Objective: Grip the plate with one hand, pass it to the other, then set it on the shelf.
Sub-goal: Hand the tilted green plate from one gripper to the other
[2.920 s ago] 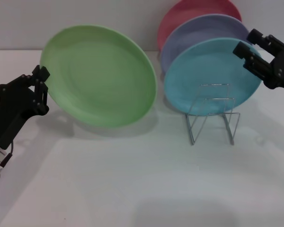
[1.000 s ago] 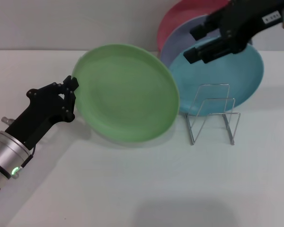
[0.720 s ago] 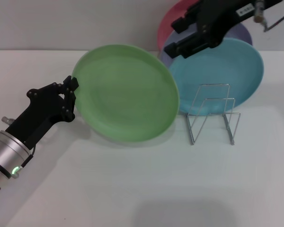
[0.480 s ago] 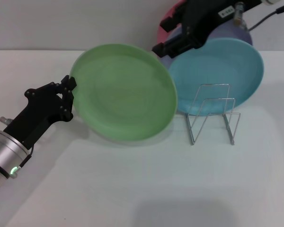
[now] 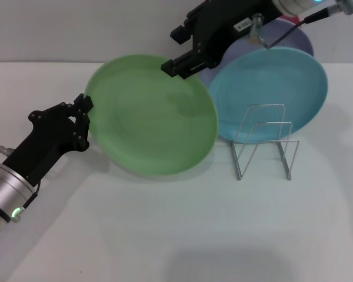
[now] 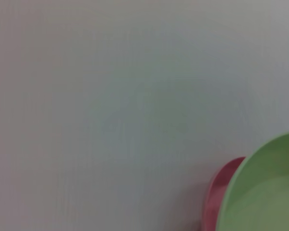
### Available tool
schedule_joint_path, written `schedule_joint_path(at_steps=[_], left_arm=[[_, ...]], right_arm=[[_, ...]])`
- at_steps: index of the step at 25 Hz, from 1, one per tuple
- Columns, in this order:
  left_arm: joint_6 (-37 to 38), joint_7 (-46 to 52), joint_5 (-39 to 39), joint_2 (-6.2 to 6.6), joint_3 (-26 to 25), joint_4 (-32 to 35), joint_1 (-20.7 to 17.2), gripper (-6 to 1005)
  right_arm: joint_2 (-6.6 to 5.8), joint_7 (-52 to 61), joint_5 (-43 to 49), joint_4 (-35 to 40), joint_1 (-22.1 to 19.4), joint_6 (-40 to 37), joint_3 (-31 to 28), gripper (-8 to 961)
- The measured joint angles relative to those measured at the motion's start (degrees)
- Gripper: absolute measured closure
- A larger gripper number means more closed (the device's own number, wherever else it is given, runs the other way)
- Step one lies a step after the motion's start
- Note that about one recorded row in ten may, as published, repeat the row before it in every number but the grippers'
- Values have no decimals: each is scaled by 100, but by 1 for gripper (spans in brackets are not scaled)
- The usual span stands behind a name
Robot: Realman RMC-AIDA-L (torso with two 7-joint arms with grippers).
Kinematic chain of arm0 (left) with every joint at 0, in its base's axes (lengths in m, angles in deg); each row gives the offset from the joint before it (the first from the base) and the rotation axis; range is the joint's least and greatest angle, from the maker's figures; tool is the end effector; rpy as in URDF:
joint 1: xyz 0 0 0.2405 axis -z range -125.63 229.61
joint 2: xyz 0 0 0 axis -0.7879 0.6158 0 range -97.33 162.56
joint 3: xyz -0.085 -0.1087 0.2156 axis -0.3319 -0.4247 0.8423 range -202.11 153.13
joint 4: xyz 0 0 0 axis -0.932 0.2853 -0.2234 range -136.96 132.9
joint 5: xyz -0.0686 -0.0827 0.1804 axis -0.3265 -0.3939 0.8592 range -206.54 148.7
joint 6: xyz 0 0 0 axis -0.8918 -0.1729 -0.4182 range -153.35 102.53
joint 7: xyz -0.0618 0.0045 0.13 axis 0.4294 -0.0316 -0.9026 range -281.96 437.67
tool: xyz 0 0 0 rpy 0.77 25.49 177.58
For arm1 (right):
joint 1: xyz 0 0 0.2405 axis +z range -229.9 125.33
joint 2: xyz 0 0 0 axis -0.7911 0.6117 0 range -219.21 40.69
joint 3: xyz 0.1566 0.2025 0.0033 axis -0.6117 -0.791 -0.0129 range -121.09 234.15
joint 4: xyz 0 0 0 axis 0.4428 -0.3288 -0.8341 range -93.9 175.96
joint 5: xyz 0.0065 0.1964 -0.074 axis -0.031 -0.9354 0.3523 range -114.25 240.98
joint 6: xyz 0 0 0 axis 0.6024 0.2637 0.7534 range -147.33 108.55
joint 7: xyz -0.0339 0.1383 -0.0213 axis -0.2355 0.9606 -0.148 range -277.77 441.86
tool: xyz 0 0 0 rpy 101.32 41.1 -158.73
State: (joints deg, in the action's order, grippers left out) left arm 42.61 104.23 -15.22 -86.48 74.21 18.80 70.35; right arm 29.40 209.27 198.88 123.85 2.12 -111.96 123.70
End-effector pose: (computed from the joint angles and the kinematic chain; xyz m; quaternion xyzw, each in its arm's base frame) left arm -0.2836 0.3132 -0.0373 -0.7981 -0.1718 -0.3694 0.4439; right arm 0.0168 0.3901 0.0395 -0.9867 0.0240 -0.0179 0.1601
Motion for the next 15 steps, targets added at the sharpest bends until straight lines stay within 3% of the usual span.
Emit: schedule_joint_path(at_steps=[15], left_arm=[[22,-18,0,0,32,0,-52,970]], right_arm=[[24,168,72,-147,-64,549,476,349]])
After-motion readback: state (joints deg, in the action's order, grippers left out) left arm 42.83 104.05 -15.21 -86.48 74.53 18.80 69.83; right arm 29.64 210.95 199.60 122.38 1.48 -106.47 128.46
